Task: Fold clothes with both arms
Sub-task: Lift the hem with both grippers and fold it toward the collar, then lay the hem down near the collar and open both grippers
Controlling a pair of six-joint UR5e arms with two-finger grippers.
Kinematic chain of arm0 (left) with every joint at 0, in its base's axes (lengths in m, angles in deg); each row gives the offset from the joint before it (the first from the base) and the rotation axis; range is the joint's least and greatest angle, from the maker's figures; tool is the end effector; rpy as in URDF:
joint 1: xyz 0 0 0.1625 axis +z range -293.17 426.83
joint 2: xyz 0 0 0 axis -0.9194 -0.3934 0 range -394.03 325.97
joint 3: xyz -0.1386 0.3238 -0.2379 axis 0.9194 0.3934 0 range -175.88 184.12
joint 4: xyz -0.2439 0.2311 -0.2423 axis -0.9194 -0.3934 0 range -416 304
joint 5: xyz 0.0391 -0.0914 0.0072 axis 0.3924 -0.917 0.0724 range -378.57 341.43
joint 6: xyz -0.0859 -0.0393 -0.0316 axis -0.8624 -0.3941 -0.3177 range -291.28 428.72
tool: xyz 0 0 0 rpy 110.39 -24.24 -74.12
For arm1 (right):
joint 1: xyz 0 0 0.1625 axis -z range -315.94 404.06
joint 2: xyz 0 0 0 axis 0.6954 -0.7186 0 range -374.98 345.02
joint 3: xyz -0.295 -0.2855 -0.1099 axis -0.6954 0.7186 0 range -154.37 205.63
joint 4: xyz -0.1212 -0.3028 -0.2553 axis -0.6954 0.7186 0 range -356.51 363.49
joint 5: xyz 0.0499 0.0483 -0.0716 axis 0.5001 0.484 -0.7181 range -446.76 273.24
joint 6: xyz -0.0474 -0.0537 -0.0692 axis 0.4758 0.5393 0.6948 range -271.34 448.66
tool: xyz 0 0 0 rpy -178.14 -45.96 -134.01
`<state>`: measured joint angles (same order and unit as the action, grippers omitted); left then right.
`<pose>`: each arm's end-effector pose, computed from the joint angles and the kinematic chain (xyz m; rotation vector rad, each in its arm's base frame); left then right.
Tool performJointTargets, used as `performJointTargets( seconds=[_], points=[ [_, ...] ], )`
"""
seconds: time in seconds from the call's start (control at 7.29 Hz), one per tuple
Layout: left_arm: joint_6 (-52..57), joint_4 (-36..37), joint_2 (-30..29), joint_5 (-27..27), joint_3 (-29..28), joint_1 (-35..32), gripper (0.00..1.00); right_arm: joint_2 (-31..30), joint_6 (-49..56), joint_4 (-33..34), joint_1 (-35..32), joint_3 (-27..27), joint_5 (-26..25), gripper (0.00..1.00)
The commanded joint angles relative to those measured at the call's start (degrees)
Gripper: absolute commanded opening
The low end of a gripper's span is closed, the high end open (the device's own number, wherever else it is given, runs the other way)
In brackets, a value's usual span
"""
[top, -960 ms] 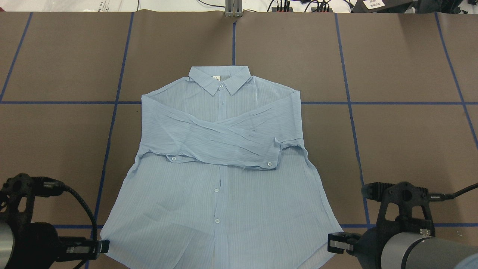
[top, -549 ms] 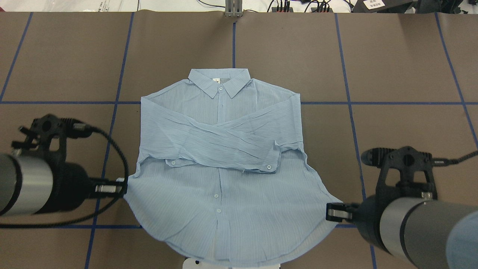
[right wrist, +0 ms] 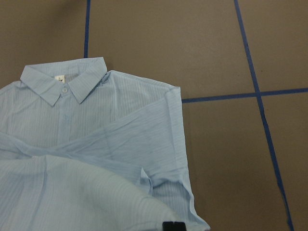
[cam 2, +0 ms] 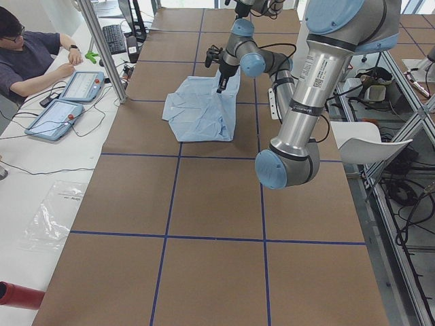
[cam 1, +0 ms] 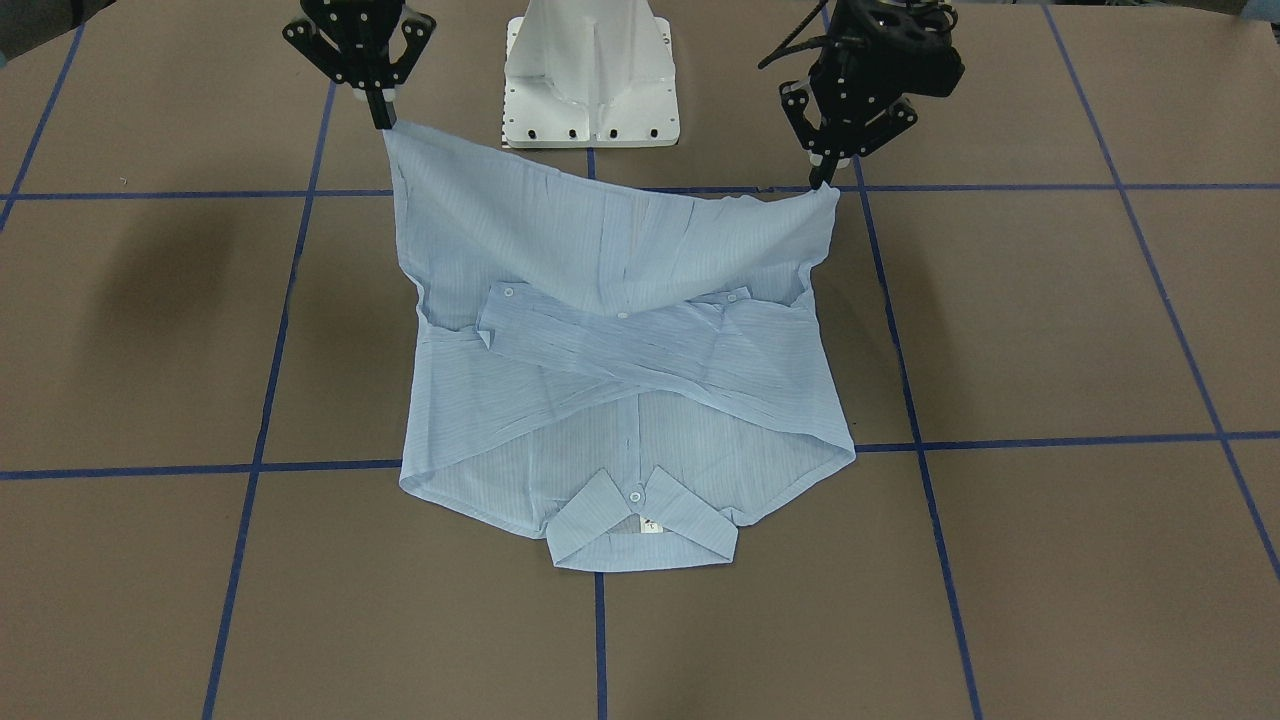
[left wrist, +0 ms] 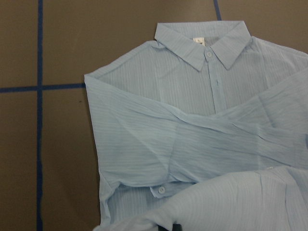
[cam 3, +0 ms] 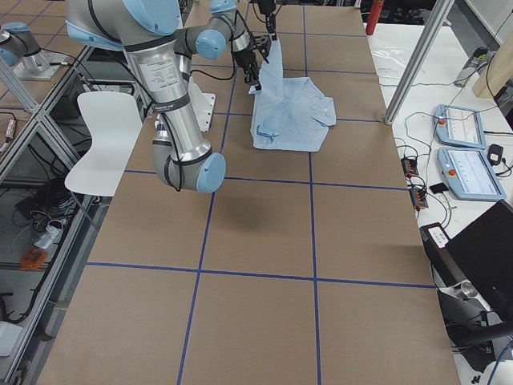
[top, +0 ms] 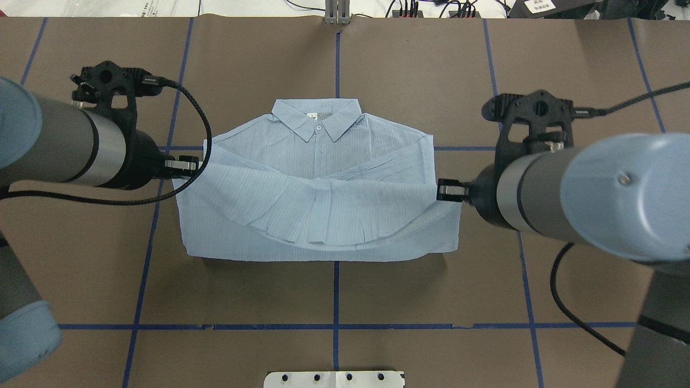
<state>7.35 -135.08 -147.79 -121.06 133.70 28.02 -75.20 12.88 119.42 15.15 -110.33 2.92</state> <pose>0.3079 -0.3912 0.1813 0.3373 0.8700 -0.0650 -0.3275 -0.3338 0.1393 0.3254 -0.8086 0.2424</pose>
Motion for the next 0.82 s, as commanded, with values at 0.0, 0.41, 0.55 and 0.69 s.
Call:
performJointTargets(
  seconds=[0.0,0.41,0.55,0.69],
  points=[
    [0.6,-2.6,-3.5,0.3,-8.2,-4.2,0.00,3.5,3.9,-11.6,-7.1,15.0,1.6,0.00],
    [1.7,-20.2,-5.2,1.1,-27.2,-6.8,0.00,7.2,5.7,-25.3,-11.3,32.2,1.6,0.00],
    [1.7,-24.2,-7.2,3.5,-33.8,-6.8,0.00,9.3,6.0,-28.2,-11.4,39.0,1.4,0.00],
    [1.7,-27.4,-8.4,5.0,-39.5,-6.8,0.00,9.3,6.1,-31.4,-11.5,43.3,1.2,0.00]
  ],
)
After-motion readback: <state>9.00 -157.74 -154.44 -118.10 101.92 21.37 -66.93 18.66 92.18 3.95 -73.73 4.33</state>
